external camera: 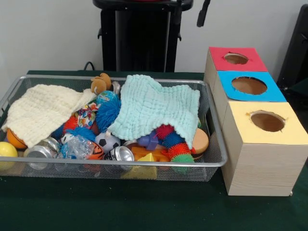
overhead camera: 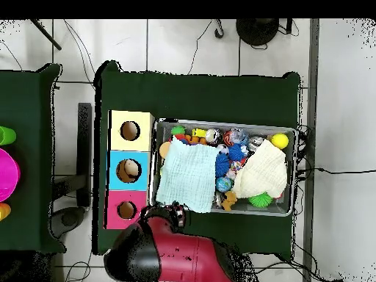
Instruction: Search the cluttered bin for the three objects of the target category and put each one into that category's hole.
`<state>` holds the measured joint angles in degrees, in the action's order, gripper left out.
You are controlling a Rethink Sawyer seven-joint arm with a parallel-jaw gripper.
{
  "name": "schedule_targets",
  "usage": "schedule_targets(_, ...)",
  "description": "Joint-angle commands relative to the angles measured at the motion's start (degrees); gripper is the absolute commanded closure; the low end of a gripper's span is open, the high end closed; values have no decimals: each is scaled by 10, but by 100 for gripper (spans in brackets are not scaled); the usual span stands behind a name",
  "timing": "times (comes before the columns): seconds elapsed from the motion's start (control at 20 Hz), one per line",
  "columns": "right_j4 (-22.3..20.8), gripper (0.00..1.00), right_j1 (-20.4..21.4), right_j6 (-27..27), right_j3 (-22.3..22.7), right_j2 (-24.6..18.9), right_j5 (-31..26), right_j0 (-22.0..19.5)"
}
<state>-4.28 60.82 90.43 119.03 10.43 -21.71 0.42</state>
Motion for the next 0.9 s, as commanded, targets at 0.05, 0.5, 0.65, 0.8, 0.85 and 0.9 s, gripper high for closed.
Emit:
schedule_targets(0.05, -5, 0, -59, 138, -74, 36, 100, -7)
schedule_targets(0.5, -6, 0, -89, 82, -60, -76, 189, -141)
schedule_targets(0.65, -9, 0, -121, 90, -63, -101, 222, -163)
schedule_targets(0.8, -12, 0, -156, 100, -70, -116, 258, -176)
schedule_targets(0.85, -14, 0, -166, 100, -73, -120, 267, -181)
schedule_targets(0.9, -14, 0, -175, 103, -74, -123, 277, -182)
